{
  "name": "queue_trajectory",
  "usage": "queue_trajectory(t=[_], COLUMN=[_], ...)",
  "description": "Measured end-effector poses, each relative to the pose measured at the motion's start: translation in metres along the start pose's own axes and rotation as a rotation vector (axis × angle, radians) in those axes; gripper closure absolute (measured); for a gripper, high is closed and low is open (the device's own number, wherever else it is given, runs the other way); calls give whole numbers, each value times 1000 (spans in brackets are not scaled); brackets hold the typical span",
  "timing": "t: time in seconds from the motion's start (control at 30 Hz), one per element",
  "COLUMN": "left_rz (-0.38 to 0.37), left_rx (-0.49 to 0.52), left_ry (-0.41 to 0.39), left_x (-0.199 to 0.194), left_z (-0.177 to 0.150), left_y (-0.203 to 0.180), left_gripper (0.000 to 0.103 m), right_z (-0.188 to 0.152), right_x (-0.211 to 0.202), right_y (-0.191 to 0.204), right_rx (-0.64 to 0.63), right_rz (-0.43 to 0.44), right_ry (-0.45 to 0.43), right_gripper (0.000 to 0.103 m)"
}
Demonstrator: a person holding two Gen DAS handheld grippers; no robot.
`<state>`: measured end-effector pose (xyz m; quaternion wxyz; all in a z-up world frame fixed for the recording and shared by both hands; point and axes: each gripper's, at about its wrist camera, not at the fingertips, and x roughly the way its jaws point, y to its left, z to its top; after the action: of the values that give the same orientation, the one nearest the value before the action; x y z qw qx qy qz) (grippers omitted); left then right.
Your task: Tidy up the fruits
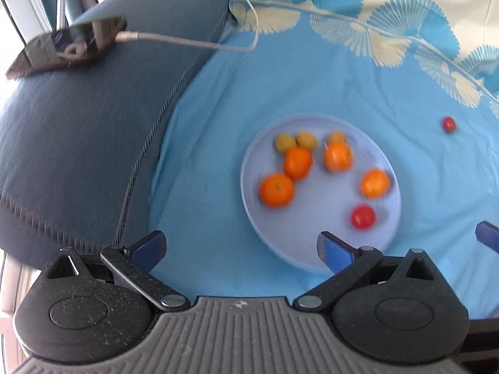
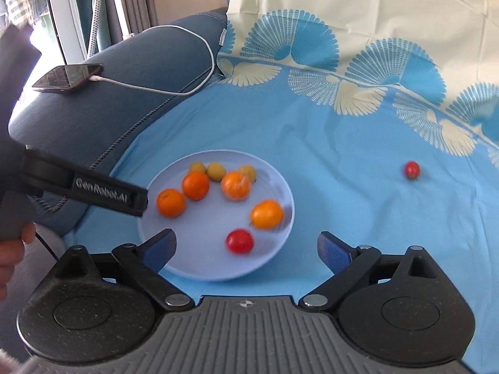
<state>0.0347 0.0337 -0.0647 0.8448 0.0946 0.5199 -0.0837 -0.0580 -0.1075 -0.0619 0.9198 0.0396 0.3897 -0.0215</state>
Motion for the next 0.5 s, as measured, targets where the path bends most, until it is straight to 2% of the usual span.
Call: queue_trajectory(t=[0.23,0.5], left_rz=[2,1], left_rx=[-8,15], left_ry=[-40,-110], left_x=[-44,-83], left_z=[-33,-56], left_y=[-2,-8], left_gripper=[0,0], right_z=[-17,-36], right_x=[-49,-99], right_y=[9,15], right_rx=[22,10], right_rz=[-36,-55], right_ry=[-48,-137], right_gripper=[3,1])
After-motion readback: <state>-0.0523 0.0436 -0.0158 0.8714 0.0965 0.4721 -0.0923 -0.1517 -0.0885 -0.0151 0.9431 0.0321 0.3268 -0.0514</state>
